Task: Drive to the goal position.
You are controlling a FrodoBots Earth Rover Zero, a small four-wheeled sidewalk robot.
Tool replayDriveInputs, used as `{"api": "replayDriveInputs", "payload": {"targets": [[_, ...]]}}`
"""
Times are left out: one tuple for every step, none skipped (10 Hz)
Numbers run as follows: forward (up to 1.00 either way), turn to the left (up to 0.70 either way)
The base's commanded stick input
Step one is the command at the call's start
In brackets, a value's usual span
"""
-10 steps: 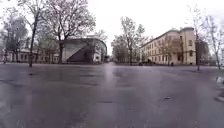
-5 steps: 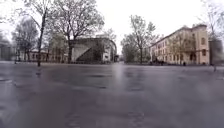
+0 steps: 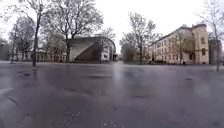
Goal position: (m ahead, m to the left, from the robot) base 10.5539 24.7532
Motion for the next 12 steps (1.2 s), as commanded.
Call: {"api": "replayDriveInputs", "payload": {"targets": [[1.00, 0.00], [1.00, 0.00], [1.00, 0.00], [1.00, 0.09], [1.00, 0.37], [1.00, 0.40], [1.00, 0.37], [1.00, 0.22], [1.00, 0.07], [1.00, 0.00], [1.00, 0.00], [1.00, 0.00]]}}
